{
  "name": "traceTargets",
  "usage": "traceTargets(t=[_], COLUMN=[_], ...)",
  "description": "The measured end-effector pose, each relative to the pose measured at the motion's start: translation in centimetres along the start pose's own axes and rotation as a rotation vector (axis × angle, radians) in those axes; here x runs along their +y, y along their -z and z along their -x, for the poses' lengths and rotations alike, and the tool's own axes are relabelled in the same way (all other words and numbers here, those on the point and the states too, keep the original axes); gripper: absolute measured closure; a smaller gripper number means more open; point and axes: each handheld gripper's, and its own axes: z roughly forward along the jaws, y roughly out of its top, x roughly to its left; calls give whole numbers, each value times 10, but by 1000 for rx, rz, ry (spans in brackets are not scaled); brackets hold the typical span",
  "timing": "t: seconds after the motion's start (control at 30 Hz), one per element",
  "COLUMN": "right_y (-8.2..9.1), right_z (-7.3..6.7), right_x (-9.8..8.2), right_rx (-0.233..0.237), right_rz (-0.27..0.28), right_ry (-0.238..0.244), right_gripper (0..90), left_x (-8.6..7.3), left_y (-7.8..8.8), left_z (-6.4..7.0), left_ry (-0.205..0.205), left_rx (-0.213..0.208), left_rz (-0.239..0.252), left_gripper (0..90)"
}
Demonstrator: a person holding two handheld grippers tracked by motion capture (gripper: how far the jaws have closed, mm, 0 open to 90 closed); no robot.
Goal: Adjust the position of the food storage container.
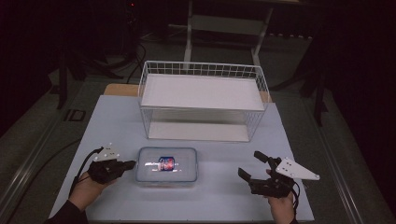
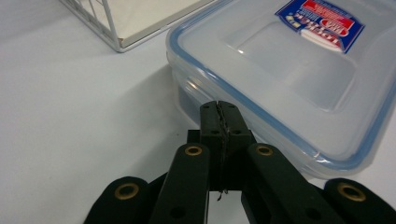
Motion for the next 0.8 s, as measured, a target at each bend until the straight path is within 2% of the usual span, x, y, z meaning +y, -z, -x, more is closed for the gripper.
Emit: traceTargets(t=[0.33,0.43,0.8], right_y=[-1,-1,-1], right_z=[0,0,1], right_x=[0,-1,-1], right_rx=[3,5,9], right_rz=[-3,-3,-4], right_ry=[-3,-3,-5], right_gripper=[127,127,127], left_x=[14,21,41], left_y=[-16,-25,-48], left_z=[14,19,30], left_ry=[-37,-45,-87], left_rx=[-48,-71,-108], left_rz=[-12,-14,-28], left_gripper=[897,897,897])
